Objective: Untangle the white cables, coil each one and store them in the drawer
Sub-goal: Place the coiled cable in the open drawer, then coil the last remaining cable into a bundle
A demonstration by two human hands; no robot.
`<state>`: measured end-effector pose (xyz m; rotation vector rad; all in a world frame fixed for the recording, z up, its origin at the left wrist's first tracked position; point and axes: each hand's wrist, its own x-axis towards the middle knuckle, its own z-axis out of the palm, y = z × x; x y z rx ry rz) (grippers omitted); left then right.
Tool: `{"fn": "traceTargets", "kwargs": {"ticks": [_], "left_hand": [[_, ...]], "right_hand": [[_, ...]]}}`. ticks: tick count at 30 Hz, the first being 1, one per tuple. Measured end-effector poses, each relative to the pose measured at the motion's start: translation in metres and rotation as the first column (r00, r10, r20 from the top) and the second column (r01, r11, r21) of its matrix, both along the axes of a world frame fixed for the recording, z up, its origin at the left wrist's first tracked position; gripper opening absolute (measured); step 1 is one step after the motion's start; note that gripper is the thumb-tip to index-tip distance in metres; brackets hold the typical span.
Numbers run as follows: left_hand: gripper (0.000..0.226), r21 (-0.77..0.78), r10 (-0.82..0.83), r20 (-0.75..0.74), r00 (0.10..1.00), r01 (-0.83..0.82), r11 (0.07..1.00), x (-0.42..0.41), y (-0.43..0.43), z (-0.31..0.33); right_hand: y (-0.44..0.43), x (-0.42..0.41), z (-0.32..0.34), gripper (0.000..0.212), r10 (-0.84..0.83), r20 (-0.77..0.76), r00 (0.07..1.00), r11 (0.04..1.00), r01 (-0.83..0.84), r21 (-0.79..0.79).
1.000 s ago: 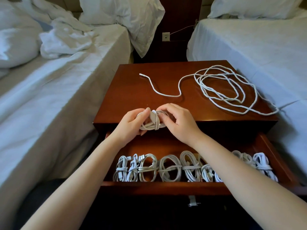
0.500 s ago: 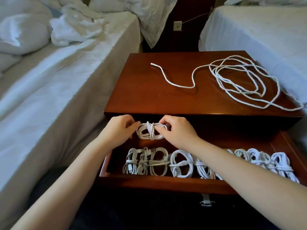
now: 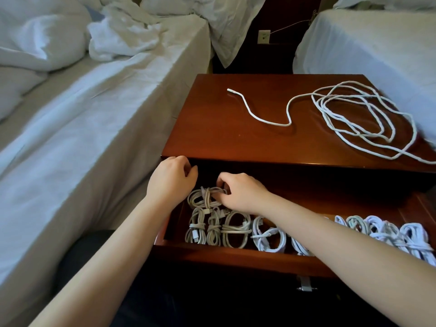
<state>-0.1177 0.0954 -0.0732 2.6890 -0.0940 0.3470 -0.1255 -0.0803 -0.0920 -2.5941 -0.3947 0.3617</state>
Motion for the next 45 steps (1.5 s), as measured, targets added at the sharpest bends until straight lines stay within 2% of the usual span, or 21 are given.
{"fn": "traceTargets", "kwargs": {"ticks": [4, 11, 14, 17, 20, 24, 27, 30, 32, 35, 38, 41, 45], "left_hand": [[0.023, -0.011, 0.012, -0.015, 1.0, -0.013, 1.0, 0.001, 0.001, 0.001], [0.024, -0.02, 0.01, -0.002, 1.0, -0.01, 1.0, 0.002, 0.001, -0.001], [0.023, -0.057, 0.009, 0.036, 0.999, -0.007, 0.998, 0.001, 0.0, -0.001], [0.027, -0.099, -0.011, 0.111, 0.994, 0.022, 0.995, -0.001, -0.005, 0.004], [0.033, -0.156, -0.045, 0.166, 0.985, 0.071, 0.985, 0.002, -0.016, 0.017], [0.032, -0.23, -0.112, 0.22, 0.969, 0.163, 0.959, 0.021, -0.038, 0.043], [0.028, -0.244, -0.146, 0.228, 0.963, 0.202, 0.949, 0.041, -0.062, 0.059], [0.026, -0.264, -0.167, 0.185, 0.968, 0.212, 0.941, 0.065, -0.087, 0.065], [0.029, -0.327, -0.174, 0.156, 0.972, 0.217, 0.92, 0.082, -0.102, 0.064], [0.029, -0.406, -0.134, 0.123, 0.983, 0.173, 0.897, 0.107, -0.115, 0.063], [0.027, -0.451, -0.064, 0.155, 0.986, 0.128, 0.883, 0.131, -0.12, 0.062], [0.026, -0.492, 0.003, 0.217, 0.976, 0.107, 0.864, 0.149, -0.121, 0.06], [0.02, -0.486, 0.012, 0.231, 0.973, 0.104, 0.867, 0.164, -0.118, 0.054]], "right_hand": [[0.0, 0.003, 0.005, 0.046, 0.075, -0.081, 0.994, 0.996, -0.071, 0.057], [-0.004, 0.002, 0.007, 0.058, 0.13, -0.025, 0.991, 0.991, -0.131, -0.021], [-0.01, 0.0, 0.013, 0.052, 0.131, 0.067, 0.989, 0.991, -0.13, -0.019], [-0.016, -0.005, 0.021, 0.032, 0.09, 0.142, 0.986, 0.986, -0.108, 0.129], [-0.021, -0.005, 0.029, 0.018, 0.026, 0.125, 0.992, 0.918, -0.073, 0.391], [-0.034, 0.002, 0.043, 0.012, -0.156, 0.158, 0.975, 0.764, 0.018, 0.644], [-0.051, 0.011, 0.048, 0.014, -0.323, 0.184, 0.928, 0.704, 0.106, 0.702], [-0.069, 0.024, 0.047, 0.015, -0.454, 0.272, 0.849, 0.735, 0.183, 0.653], [-0.077, 0.037, 0.046, 0.016, -0.505, 0.383, 0.774, 0.782, 0.222, 0.583], [-0.086, 0.062, 0.048, 0.018, -0.481, 0.559, 0.675, 0.868, 0.275, 0.414], [-0.086, 0.082, 0.052, 0.027, -0.402, 0.562, 0.722, 0.913, 0.267, 0.31], [-0.084, 0.096, 0.051, 0.038, -0.248, 0.568, 0.785, 0.968, 0.222, 0.117], [-0.079, 0.106, 0.05, 0.04, -0.13, 0.475, 0.87, 0.986, 0.163, -0.029]]}}
